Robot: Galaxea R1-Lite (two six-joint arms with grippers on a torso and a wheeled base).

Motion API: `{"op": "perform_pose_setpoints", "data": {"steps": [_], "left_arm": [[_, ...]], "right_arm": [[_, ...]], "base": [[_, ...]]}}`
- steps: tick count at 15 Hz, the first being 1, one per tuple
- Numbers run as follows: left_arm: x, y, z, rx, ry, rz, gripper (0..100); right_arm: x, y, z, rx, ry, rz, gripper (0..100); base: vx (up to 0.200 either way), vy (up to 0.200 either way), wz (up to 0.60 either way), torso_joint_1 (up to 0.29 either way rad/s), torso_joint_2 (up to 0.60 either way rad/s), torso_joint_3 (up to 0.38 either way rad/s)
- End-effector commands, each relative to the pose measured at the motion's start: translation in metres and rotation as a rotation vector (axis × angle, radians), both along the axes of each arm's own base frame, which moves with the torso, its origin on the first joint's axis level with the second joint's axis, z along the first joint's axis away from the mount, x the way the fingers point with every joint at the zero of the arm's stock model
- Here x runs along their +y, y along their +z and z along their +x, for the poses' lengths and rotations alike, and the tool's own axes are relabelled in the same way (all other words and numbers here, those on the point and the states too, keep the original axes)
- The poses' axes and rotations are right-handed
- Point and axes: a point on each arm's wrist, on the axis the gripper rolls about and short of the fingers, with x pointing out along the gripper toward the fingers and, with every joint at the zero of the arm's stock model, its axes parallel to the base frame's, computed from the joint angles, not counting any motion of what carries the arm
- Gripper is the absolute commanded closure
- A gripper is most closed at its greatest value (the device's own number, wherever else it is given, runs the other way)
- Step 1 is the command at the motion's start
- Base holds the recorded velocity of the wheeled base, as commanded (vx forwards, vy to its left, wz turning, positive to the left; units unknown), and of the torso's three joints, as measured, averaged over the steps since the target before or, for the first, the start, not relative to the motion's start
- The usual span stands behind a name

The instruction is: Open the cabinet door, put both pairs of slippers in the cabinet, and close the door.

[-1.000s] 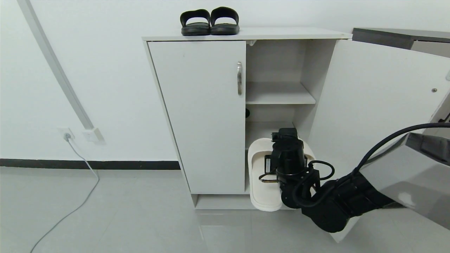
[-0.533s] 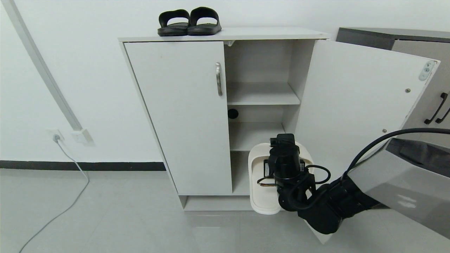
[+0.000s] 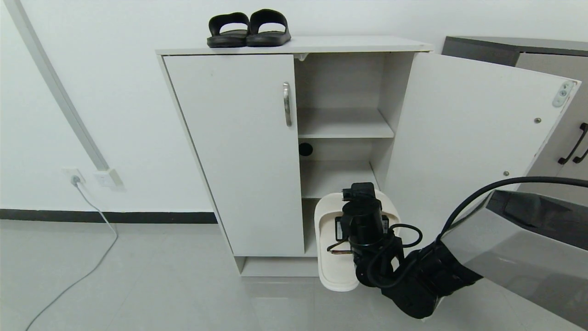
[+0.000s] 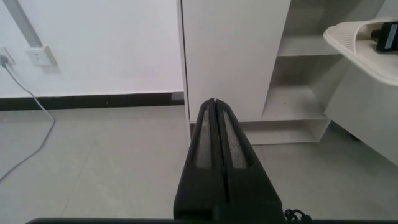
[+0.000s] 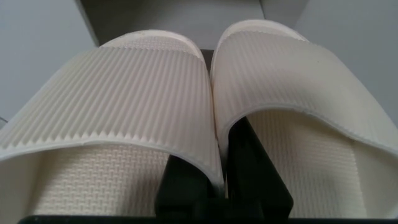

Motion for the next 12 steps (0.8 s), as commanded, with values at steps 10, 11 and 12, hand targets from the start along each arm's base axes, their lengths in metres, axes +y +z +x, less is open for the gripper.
{"op": "perform_pose_setpoints", "data": {"steps": [10, 11, 12], "left_arm": [[0.0, 0.0, 0.0, 0.004, 0.0, 0.001, 100], [0.0, 0.0, 0.0, 0.002, 0.0, 0.001, 100], [0.0, 0.0, 0.0, 0.004, 0.0, 0.001, 100]], "right_arm": [[0.008, -0.021, 0.014, 0.035, 0.079, -0.007, 100], [0.008, -0.02, 0.015, 0.034, 0.078, -0.006, 100], [0.007, -0.019, 0.016, 0.032, 0.075, -0.005, 100]], "base": [[0.0, 0.0, 0.0, 0.001, 0.0, -0.05], [0.0, 0.0, 0.0, 0.002, 0.0, -0.193], [0.0, 0.0, 0.0, -0.002, 0.0, -0.203]]}}
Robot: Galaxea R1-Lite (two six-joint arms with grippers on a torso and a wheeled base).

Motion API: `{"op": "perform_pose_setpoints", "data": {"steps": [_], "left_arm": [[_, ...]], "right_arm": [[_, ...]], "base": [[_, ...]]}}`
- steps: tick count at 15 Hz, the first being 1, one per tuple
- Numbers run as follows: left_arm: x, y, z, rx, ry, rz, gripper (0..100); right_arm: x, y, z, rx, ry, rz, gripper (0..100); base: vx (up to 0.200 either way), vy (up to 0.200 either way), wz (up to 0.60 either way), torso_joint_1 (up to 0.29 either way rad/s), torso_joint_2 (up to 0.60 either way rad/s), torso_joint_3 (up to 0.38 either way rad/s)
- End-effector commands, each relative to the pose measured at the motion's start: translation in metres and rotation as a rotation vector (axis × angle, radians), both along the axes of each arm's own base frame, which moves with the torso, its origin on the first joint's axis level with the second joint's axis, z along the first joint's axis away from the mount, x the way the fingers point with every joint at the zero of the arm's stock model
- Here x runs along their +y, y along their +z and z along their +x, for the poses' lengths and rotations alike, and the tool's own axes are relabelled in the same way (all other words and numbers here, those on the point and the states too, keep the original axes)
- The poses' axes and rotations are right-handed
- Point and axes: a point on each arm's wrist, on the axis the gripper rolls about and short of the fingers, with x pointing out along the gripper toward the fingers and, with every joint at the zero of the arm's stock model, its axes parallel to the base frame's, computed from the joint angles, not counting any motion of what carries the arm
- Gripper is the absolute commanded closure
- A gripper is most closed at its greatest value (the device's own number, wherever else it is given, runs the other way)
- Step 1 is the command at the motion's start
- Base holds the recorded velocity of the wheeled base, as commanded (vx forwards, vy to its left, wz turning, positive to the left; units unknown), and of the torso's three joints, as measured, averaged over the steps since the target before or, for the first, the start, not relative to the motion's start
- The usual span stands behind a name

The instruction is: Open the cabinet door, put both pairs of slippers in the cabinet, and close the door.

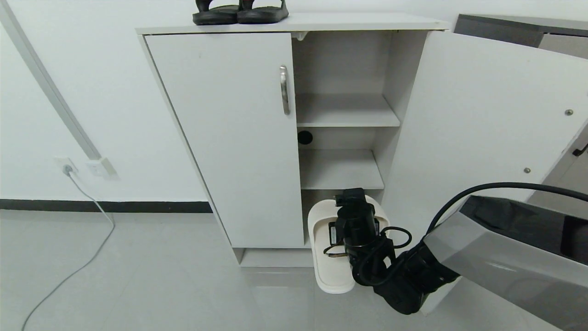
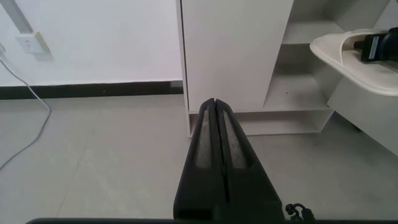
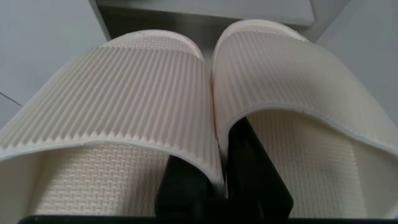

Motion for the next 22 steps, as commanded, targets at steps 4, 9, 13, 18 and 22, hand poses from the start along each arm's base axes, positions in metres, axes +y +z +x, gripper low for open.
{"op": "perform_pose_setpoints", "data": {"steps": [4, 9, 13, 18, 22], "left_arm": [[0.0, 0.0, 0.0, 0.003, 0.001, 0.003, 100], [0.0, 0.0, 0.0, 0.003, 0.001, 0.005, 100], [0.0, 0.0, 0.0, 0.003, 0.001, 0.002, 100], [0.0, 0.0, 0.0, 0.003, 0.001, 0.0, 100], [0.0, 0.0, 0.0, 0.003, 0.001, 0.0, 100]], "right_arm": [[0.0, 0.0, 0.002, -0.004, -0.003, 0.004, 100], [0.0, 0.017, 0.004, -0.165, 0.008, 0.045, 100], [-0.006, 0.026, 0.01, -0.273, -0.016, 0.013, 100], [-0.006, 0.026, 0.01, -0.275, -0.015, 0.01, 100], [-0.006, 0.028, 0.01, -0.28, -0.017, 0.01, 100]], "base": [[0.0, 0.0, 0.0, 0.004, 0.0, -0.2], [0.0, 0.0, 0.0, 0.002, 0.01, -0.193], [0.0, 0.0, 0.0, 0.002, 0.0, -0.11], [0.0, 0.0, 0.0, 0.0, 0.0, 0.0], [0.1, 0.0, 0.0, 0.002, 0.0, 0.004]]}}
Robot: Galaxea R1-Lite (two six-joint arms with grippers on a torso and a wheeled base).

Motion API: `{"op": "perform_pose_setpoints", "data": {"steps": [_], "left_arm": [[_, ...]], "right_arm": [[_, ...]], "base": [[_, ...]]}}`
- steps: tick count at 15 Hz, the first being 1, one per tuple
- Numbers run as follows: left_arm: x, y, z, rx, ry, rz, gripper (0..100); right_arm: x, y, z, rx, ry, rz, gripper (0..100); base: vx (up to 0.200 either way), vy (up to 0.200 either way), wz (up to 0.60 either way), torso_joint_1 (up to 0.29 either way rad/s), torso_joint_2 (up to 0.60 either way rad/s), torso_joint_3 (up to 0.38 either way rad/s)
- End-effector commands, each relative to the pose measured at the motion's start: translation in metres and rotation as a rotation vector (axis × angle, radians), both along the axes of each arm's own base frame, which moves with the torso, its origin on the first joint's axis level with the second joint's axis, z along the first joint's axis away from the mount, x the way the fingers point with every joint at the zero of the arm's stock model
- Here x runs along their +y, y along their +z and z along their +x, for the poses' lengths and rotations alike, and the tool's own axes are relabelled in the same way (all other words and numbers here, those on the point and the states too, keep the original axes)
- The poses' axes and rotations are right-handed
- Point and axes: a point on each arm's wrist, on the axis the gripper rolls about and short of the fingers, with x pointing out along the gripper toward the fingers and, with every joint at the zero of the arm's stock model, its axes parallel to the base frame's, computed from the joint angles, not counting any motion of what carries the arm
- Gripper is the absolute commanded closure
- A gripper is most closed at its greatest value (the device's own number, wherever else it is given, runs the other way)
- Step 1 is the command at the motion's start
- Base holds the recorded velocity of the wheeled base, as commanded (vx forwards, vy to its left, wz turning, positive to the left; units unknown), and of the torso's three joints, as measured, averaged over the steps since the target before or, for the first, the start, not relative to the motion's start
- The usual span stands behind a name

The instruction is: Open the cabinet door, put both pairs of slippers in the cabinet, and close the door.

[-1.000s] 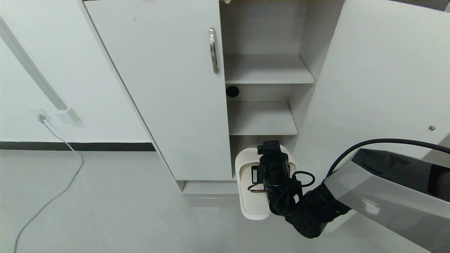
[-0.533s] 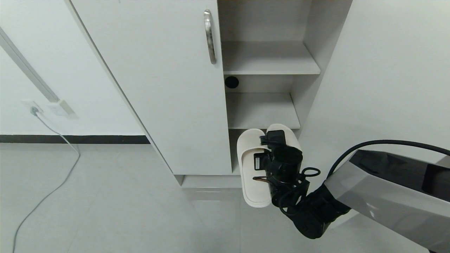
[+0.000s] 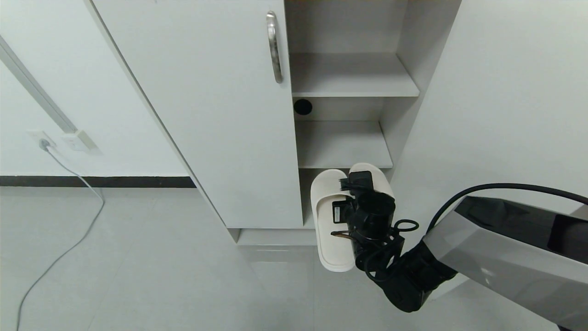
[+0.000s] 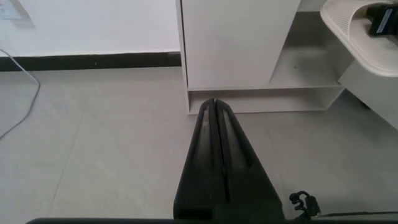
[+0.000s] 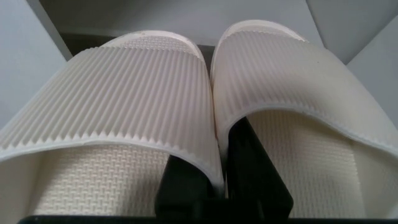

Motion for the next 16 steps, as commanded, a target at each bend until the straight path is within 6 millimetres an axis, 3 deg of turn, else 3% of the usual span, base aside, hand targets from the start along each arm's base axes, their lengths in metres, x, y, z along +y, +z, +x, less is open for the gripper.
{"op": "perform_pose_setpoints", "data": {"steps": [1, 13, 16], "left_arm": [[0.0, 0.0, 0.0, 0.002, 0.0, 0.0, 100], [0.0, 0.0, 0.0, 0.002, 0.0, 0.0, 100], [0.0, 0.0, 0.0, 0.0, 0.0, -0.002, 100]], "right_arm": [[0.0, 0.002, 0.0, -0.004, 0.001, 0.003, 100], [0.001, -0.001, 0.001, -0.005, 0.007, 0.005, 100], [0.001, -0.001, 0.01, -0.014, -0.003, 0.013, 100]], "base": [[0.2, 0.0, 0.0, 0.007, 0.01, 0.002], [0.2, 0.0, 0.0, 0.006, 0.0, 0.001], [0.0, 0.0, 0.0, 0.0, 0.0, 0.0]]}}
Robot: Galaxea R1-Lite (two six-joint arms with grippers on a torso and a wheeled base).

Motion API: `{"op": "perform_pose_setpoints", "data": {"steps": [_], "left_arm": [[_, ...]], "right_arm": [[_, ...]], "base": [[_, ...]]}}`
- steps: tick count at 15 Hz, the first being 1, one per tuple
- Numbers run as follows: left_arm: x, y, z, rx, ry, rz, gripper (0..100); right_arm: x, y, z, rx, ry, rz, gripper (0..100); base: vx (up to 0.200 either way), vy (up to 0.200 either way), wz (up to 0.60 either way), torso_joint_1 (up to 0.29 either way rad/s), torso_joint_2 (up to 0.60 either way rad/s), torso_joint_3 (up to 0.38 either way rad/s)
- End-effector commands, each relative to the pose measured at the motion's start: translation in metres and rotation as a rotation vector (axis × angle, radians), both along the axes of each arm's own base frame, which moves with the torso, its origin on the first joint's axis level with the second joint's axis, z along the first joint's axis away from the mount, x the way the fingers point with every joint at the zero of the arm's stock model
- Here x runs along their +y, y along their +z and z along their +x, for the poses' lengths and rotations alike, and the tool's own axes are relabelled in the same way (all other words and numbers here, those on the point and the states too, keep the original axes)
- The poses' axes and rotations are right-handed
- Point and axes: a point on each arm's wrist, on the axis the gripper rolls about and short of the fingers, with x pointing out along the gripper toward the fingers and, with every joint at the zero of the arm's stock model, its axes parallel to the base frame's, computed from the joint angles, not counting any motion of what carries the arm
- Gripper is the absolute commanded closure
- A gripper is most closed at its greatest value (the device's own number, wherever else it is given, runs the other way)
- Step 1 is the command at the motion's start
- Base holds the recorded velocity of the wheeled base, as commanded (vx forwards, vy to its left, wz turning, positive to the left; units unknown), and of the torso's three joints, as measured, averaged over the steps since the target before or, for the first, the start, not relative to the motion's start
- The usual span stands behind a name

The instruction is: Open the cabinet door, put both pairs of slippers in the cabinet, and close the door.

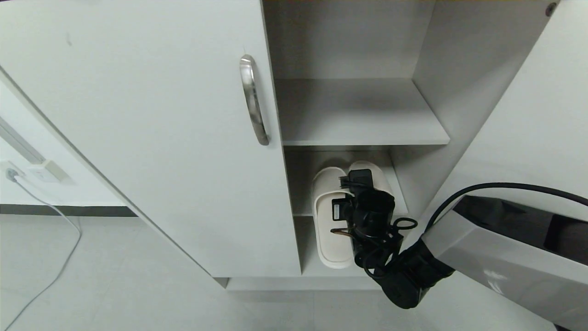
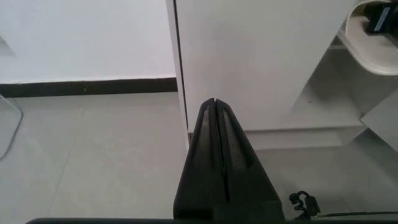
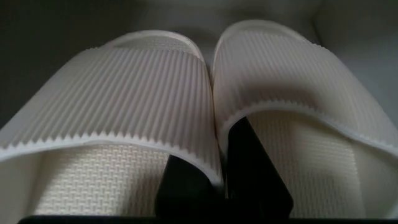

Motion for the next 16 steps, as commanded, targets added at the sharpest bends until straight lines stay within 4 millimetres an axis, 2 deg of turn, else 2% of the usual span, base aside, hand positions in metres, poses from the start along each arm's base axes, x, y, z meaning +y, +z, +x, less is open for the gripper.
{"op": "perform_pose_setpoints", "data": {"steps": [1, 4, 5, 11, 14, 16], "left_arm": [[0.0, 0.0, 0.0, 0.0, 0.001, 0.0, 100], [0.0, 0.0, 0.0, 0.002, 0.001, 0.0, 100], [0.0, 0.0, 0.0, 0.0, 0.001, 0.0, 100], [0.0, 0.0, 0.0, 0.0, 0.001, 0.0, 100], [0.0, 0.0, 0.0, 0.002, 0.001, 0.0, 100], [0.0, 0.0, 0.0, 0.002, 0.001, 0.0, 100]], "right_arm": [[0.001, -0.005, 0.006, 0.0, -0.008, -0.001, 100], [-0.001, -0.013, 0.021, -0.002, -0.033, 0.001, 100], [-0.004, -0.016, 0.033, -0.003, -0.054, 0.004, 100], [-0.002, 0.004, 0.058, -0.015, -0.071, 0.013, 100], [-0.003, 0.008, 0.073, -0.031, -0.092, 0.026, 100], [-0.003, 0.007, 0.077, -0.021, -0.095, 0.018, 100]], "base": [[0.0, 0.0, 0.0, 0.0, 0.0, 0.0], [0.0, 0.0, 0.0, 0.0, 0.0, 0.0], [0.0, 0.0, 0.0, 0.0, 0.0, 0.0], [0.0, 0.0, 0.0, 0.0, 0.0, 0.0], [0.0, 0.0, 0.0, 0.0, 0.0, 0.0], [0.0, 0.0, 0.0, 0.0, 0.0, 0.0]]}}
